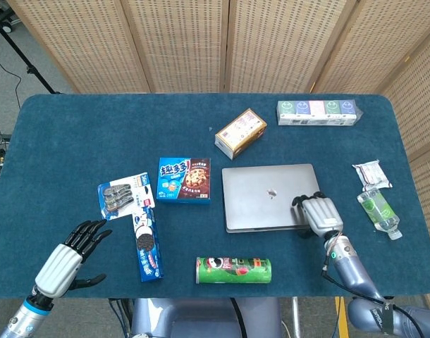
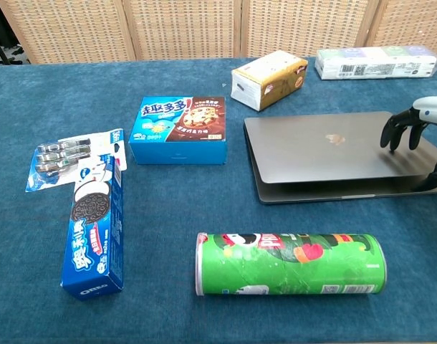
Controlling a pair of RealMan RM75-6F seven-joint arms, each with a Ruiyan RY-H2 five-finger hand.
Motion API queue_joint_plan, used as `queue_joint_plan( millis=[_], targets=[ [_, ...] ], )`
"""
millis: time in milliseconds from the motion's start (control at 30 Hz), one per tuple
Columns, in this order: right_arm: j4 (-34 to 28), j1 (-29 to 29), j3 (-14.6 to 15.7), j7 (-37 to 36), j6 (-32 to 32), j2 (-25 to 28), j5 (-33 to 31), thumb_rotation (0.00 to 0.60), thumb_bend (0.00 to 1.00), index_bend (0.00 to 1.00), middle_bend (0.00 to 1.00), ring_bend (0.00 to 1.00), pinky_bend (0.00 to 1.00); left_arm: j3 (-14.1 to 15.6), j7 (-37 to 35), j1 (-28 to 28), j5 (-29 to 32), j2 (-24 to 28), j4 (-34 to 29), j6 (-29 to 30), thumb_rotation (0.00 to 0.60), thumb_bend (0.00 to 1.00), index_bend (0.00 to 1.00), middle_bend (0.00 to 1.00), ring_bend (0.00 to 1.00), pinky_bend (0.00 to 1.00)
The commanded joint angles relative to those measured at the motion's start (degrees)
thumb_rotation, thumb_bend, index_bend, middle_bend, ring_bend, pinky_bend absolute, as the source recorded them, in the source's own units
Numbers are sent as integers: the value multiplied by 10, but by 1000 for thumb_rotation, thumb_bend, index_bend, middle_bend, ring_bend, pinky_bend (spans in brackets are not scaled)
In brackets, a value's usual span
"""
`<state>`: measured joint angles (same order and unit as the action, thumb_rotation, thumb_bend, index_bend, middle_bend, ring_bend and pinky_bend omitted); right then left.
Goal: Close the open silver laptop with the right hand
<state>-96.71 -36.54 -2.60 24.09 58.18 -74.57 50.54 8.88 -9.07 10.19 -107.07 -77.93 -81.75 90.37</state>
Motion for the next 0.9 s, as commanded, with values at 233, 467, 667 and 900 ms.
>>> queue_joint_plan(
  millis=[233,467,667,900],
  targets=[
    [11,5,1,-6,-9,-6,4,600,2,294,306,361,164,0,0,0,-1,0,0,2,600,3,131,0,75,91],
    [17,6,0,-5,-17,-13,3,600,2,293,305,361,164,0,1,-1,0,1,-1,1,600,3,131,0,75,91],
    [28,9,1,-9,-24,-22,4,600,2,292,303,361,164,-1,1,-1,0,1,-1,2,600,3,131,0,75,91],
    [32,11,-1,-11,-24,-23,10,600,2,290,301,361,164,-1,2,-1,1,1,-1,2,600,3,132,0,75,91]
  ],
)
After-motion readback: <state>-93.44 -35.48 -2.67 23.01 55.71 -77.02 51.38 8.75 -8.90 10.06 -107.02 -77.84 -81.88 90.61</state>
